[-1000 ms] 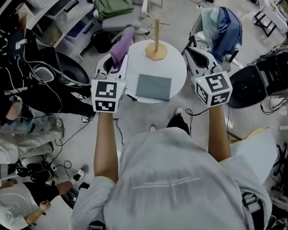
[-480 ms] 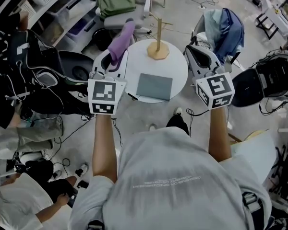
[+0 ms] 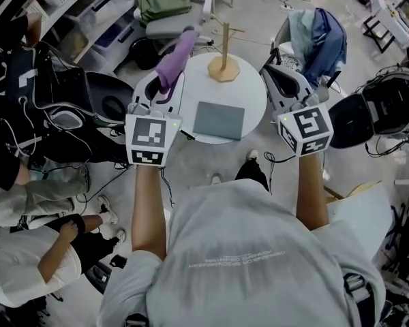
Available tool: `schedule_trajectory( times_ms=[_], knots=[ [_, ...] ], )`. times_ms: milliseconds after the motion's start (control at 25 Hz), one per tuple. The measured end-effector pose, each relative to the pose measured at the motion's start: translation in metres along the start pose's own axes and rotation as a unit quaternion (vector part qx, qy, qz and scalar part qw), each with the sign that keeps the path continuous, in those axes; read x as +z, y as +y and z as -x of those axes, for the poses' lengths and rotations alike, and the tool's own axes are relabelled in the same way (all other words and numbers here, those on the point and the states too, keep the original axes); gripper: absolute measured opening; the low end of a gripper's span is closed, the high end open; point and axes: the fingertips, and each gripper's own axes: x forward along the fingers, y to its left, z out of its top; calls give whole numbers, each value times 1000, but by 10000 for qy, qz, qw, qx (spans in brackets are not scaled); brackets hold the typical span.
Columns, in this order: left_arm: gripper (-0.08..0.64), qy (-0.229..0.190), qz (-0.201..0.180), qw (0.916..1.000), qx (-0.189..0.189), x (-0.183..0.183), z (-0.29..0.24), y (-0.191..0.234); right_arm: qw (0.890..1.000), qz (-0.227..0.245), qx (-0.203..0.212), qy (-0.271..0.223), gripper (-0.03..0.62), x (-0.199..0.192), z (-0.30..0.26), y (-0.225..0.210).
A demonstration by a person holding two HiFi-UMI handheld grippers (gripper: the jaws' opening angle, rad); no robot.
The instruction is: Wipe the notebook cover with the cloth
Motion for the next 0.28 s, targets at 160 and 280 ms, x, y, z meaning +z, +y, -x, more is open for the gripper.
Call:
schedule_trajectory(
  times_ms=[160, 280],
  knots=[
    [75, 16, 5, 10000, -24, -1, -3, -2, 10000, -11, 9, 32, 2, -4, -1, -2],
    [75, 38, 19, 10000, -33, -3, -6, -5, 10000, -11, 21, 68, 2, -9, -2, -3]
  ],
)
